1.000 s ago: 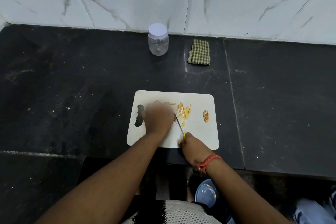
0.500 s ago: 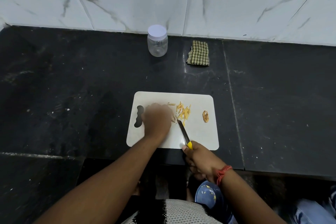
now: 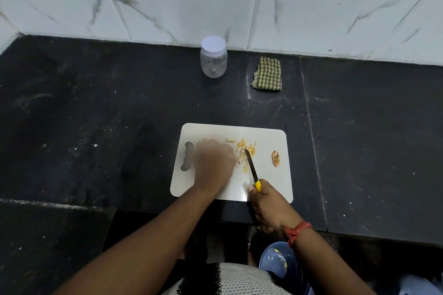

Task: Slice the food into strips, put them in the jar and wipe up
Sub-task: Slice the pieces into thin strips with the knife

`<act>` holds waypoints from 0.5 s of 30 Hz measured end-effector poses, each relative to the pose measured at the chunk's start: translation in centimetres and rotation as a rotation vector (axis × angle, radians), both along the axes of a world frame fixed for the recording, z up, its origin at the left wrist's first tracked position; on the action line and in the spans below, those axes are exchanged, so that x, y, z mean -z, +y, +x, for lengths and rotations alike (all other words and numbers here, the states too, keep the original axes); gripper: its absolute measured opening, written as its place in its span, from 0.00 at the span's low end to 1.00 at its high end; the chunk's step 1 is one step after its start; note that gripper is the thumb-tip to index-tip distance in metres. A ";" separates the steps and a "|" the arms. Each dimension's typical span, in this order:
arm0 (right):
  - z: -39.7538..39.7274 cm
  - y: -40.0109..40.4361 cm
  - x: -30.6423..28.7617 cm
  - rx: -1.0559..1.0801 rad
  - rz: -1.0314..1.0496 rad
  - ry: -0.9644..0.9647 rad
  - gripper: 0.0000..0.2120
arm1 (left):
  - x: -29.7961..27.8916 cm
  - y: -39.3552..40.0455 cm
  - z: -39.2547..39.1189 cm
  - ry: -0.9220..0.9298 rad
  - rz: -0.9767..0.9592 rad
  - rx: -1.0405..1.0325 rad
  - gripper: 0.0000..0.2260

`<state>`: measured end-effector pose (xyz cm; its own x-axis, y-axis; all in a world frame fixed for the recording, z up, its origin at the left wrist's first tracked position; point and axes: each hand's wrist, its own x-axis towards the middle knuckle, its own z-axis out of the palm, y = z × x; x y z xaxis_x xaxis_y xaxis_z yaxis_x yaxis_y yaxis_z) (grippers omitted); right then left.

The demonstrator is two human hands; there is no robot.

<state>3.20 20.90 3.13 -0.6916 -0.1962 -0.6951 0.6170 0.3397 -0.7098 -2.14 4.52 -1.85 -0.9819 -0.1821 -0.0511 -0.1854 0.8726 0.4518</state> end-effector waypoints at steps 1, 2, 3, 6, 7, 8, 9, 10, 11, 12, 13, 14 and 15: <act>0.0 0.1 -0.1 0.005 -0.011 0.005 0.12 | 0.0 0.1 0.1 0.010 -0.018 0.014 0.10; -0.1 0.2 -0.3 0.008 -0.018 0.012 0.12 | 0.1 0.1 0.2 0.023 -0.026 0.025 0.09; -0.2 0.2 -0.4 0.007 -0.021 0.016 0.12 | 0.1 0.2 0.2 0.035 -0.023 0.034 0.09; -0.5 0.4 -0.4 0.015 -0.023 0.029 0.12 | 0.0 0.6 -0.3 0.061 -0.006 0.082 0.11; -0.7 0.5 -0.4 0.018 -0.023 0.034 0.12 | 0.0 0.6 -0.5 0.074 -0.004 0.095 0.12; -0.8 0.6 -0.4 0.020 -0.022 0.040 0.12 | -0.1 0.5 -0.6 0.094 0.001 0.101 0.13; -0.9 0.7 -0.4 0.023 -0.019 0.044 0.12 | 0.0 0.3 -0.5 0.118 0.008 0.104 0.13; -1.1 0.8 -0.4 0.030 -0.021 0.046 0.12 | 0.1 0.0 -0.4 0.143 0.009 0.111 0.13; -1.2 0.9 -0.5 0.040 -0.025 0.044 0.12 | 0.4 -0.5 -0.1 0.165 -0.001 0.123 0.12; -1.3 1.0 -0.5 0.049 -0.031 0.041 0.12 | 0.7 -0.9 0.2 0.184 -0.021 0.137 0.11; -1.4 1.0 -0.6 0.057 -0.034 0.038 0.12 | 1.1 -1.2 0.5 0.195 -0.044 0.153 0.09; -1.5 1.0 -0.6 0.061 -0.036 0.037 0.12 | 1.3 -1.5 0.8 0.199 -0.062 0.169 0.08; -1.5 1.0 -0.7 0.060 -0.037 0.039 0.12 | 1.4 -1.5 1.0 0.198 -0.073 0.182 0.07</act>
<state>1.65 21.91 3.80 -0.7292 -0.1786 -0.6606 0.6072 0.2763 -0.7450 -1.15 2.97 -3.28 -0.9884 0.0020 0.1519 0.0631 0.9149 0.3988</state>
